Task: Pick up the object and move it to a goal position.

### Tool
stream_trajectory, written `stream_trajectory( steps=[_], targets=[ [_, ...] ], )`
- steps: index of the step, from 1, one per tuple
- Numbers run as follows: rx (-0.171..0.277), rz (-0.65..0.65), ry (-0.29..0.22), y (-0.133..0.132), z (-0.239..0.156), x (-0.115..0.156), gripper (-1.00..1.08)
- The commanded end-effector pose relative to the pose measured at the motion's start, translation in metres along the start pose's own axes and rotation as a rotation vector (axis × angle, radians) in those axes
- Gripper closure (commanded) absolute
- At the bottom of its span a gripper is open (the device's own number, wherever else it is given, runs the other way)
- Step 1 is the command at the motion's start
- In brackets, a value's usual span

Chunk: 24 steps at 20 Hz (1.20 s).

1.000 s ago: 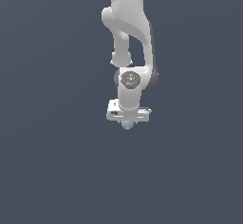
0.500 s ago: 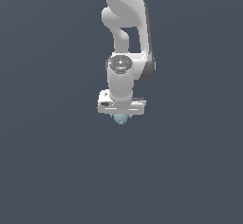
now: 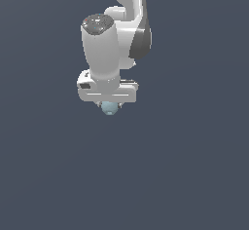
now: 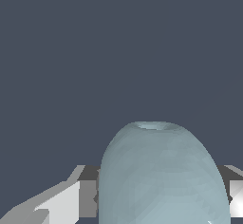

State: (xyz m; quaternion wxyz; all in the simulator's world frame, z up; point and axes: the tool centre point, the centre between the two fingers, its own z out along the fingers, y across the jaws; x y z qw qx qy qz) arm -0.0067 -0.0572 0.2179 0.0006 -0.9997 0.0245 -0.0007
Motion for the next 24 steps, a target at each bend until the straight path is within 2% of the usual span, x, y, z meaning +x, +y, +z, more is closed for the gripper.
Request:
stream_trajectory(
  steps=[1, 13, 24],
  targets=[
    [0.001, 0.000, -0.001, 0.014, -0.028, 0.001, 1.08],
    [0.000, 0.000, -0.001, 0.077, -0.150, 0.012, 1.08],
    [-0.001, -0.001, -0.001, 0.117, -0.228, 0.021, 1.08]
  ],
)
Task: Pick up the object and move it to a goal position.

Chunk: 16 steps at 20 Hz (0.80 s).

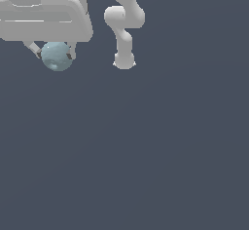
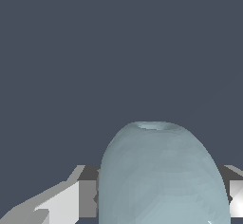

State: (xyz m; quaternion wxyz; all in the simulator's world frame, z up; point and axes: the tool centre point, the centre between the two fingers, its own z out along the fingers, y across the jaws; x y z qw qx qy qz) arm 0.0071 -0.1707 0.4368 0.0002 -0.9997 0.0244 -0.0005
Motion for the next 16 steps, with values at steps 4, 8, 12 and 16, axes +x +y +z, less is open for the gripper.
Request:
stream_trajectory(
  steps=[4, 8, 12, 16],
  targets=[
    [0.000, -0.001, -0.001, 0.016, -0.030, 0.004, 1.08],
    [0.000, -0.001, -0.001, 0.024, -0.047, 0.007, 1.08],
    [0.000, -0.001, -0.001, 0.030, -0.058, 0.009, 1.08],
    [0.000, -0.001, -0.001, 0.034, -0.065, 0.010, 1.08]
  ],
)
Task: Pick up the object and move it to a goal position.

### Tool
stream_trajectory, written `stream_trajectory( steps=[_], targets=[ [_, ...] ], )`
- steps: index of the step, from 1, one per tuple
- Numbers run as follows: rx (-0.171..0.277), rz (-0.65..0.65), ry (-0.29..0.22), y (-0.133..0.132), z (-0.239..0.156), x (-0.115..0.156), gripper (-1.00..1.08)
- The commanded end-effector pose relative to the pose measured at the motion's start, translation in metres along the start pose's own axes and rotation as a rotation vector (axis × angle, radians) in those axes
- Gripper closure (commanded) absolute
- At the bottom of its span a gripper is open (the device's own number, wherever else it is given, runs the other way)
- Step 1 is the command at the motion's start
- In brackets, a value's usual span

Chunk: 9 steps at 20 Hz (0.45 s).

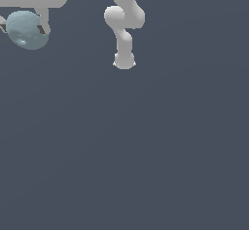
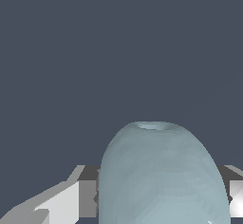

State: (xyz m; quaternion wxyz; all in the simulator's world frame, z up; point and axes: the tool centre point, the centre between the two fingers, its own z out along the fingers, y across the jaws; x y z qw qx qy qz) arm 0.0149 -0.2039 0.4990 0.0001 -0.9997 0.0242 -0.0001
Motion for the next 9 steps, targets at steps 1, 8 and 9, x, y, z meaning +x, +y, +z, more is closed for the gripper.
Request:
stream_trajectory(
  steps=[1, 8, 9],
  targets=[
    [0.000, 0.000, 0.000, 0.0019, -0.0041, 0.0009, 1.08],
    [0.000, 0.000, 0.000, 0.0042, -0.0083, 0.0020, 1.08],
    [0.000, 0.000, 0.000, 0.0043, -0.0084, 0.0020, 1.08]
  ],
)
